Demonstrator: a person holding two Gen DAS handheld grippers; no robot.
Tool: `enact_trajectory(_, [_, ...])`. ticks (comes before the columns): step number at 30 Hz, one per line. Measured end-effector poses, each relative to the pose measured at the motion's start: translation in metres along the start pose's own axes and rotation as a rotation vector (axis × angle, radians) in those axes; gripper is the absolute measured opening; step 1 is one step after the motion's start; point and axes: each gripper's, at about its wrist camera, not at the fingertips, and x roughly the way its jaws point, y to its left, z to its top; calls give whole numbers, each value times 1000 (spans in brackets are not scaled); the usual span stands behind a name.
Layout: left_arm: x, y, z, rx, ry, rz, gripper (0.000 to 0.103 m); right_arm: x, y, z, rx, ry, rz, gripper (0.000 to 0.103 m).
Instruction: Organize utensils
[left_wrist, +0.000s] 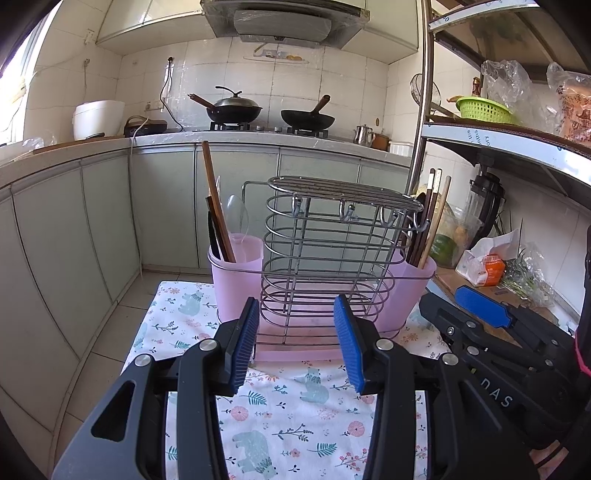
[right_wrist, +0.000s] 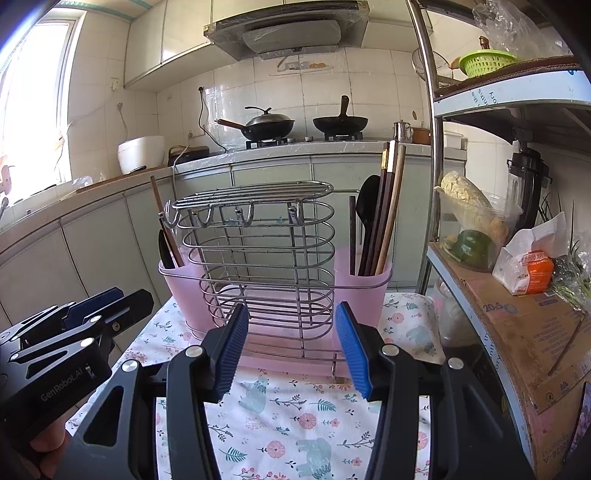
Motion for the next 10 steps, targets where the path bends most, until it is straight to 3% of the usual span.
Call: enact_trajectory(10, [7,1,-1,-1,16,3,43,4,-4,0,5,9,1,49])
